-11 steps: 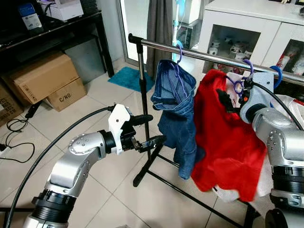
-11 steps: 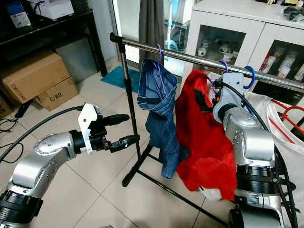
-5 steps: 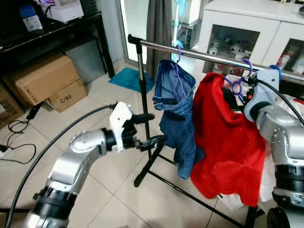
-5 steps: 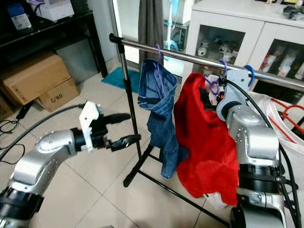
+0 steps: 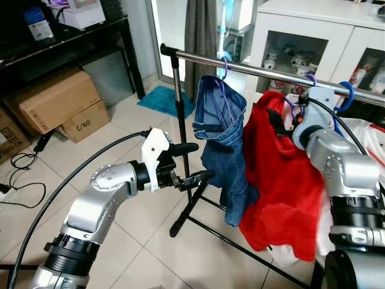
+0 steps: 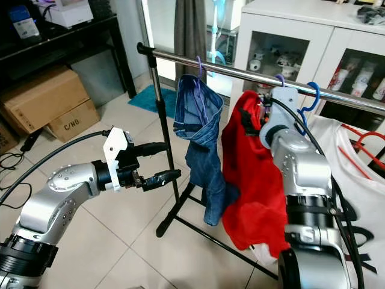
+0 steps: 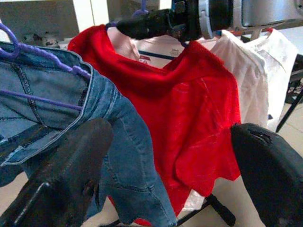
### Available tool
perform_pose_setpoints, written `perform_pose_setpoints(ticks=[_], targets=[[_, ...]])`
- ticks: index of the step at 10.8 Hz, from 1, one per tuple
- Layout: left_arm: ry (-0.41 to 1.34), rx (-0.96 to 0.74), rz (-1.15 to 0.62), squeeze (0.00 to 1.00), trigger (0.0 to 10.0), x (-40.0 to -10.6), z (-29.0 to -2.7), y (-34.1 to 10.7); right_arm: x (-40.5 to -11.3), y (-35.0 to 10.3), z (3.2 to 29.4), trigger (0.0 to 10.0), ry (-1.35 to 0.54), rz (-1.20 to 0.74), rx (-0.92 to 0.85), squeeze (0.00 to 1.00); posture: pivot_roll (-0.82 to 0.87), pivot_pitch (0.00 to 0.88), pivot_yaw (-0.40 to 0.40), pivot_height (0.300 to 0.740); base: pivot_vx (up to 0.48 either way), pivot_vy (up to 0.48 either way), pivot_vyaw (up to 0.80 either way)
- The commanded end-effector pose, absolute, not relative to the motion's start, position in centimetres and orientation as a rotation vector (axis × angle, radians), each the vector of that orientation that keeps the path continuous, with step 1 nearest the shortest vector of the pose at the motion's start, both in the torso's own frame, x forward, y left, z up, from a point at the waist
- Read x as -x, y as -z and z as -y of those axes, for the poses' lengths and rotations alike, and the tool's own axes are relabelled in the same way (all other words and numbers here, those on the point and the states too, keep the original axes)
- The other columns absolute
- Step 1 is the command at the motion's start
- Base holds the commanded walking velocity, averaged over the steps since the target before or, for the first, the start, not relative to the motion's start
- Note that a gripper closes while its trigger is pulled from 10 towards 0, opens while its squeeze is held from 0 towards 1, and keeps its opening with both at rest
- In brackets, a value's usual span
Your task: Hang hanger
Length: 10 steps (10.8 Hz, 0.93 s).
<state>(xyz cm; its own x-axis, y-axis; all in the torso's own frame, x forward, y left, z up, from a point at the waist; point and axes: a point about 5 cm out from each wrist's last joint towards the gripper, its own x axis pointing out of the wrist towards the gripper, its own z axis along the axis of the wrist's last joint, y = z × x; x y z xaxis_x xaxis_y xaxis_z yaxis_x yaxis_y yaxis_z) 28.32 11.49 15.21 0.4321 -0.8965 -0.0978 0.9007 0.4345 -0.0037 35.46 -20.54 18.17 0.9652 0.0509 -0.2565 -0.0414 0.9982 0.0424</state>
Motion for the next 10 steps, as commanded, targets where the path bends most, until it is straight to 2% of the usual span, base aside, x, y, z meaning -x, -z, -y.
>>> perform_pose_setpoints(ticks=[1, 2, 5, 6, 7, 10], targets=[[1.117, -0.058, -0.083, 0.0, 10.0, -28.4, -11.6, -15.3, -35.8, -18.6, 20.1, 5.1, -0.063, -0.24, -0.034, 0.0, -0.16, 0.0, 0.071, 0.74, 0.0, 0.0, 0.0], [1.111, -0.06, -0.082, 0.0, 10.0, -28.4, -11.7, -15.3, -35.9, -18.5, 20.1, 3.5, -0.062, -0.243, -0.036, 0.0, -0.16, 0.0, 0.069, 0.74, 0.0, 0.0, 0.0], [1.114, -0.066, -0.078, 0.0, 10.0, -28.7, -11.4, -15.3, -36.2, -18.0, 20.7, 2.5, -0.016, -0.249, -0.05, 0.0, -0.16, 0.0, 0.081, 0.74, 0.0, 0.0, 0.0], [1.117, -0.064, -0.072, 0.0, 10.0, -28.8, -11.4, -15.4, -36.2, -17.7, 20.9, 0.9, 0.005, -0.253, -0.053, 0.0, -0.16, 0.0, 0.082, 0.74, 0.0, 0.0, 0.0], [1.122, -0.064, -0.076, 0.0, 10.0, -28.8, -11.3, -15.3, -36.2, -17.7, 21.0, 0.0, 0.017, -0.251, -0.047, 0.0, -0.18, 0.0, 0.096, 0.74, 0.0, 0.0, 0.0], [1.142, -0.06, -0.076, 0.0, 10.0, -29.0, -10.7, -15.1, -36.2, -17.9, 21.6, 0.0, 0.064, -0.232, -0.021, 0.0, -0.21, 0.0, 0.111, 0.74, 0.0, 0.0, 0.0]])
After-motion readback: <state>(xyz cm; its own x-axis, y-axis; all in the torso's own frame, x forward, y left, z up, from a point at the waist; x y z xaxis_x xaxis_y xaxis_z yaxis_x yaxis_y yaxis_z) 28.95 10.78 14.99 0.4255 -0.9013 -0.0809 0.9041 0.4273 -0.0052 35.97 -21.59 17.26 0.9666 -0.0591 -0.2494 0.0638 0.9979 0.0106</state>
